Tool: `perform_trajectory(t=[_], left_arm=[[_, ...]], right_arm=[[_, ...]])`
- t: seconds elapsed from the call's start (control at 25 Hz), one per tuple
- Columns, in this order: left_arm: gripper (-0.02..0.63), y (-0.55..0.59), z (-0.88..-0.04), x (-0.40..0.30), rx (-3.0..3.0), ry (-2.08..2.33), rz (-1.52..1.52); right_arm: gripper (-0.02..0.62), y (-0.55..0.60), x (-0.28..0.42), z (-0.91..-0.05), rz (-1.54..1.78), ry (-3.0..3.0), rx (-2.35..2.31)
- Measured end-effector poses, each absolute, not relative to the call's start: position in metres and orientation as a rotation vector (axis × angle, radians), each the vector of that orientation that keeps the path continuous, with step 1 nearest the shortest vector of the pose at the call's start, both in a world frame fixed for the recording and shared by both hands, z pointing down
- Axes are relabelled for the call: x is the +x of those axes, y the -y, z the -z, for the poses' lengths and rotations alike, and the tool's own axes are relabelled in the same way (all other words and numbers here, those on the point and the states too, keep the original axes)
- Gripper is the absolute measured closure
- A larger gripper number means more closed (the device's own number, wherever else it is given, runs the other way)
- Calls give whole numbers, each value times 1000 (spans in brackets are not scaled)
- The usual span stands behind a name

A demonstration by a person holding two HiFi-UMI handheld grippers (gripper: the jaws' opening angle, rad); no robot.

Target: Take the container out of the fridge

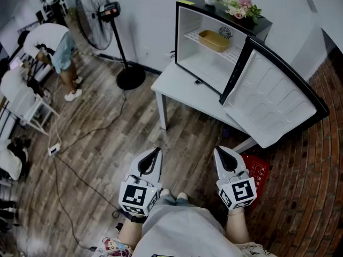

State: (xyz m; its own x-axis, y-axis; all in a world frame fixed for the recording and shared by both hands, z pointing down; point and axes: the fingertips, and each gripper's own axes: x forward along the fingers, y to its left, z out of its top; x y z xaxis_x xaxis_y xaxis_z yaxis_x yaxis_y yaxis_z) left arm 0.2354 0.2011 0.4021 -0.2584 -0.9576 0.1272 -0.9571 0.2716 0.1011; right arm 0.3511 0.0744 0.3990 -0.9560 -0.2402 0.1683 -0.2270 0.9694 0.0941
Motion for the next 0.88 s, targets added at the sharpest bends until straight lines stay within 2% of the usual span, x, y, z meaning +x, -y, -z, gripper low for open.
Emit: perform_trajectory(t=[0.36, 0.64, 0.88], left_arm=[[606, -211, -413, 246, 1715, 2428, 13], [587, -211, -418, 231, 1653, 2447, 28], [557, -207, -419, 187, 1649, 2464, 54]], right_arm=[[592, -80, 361, -396, 152, 2969, 258], [538, -77, 345, -400, 99, 2978, 182], [507, -73, 302, -400, 102, 2978, 158]])
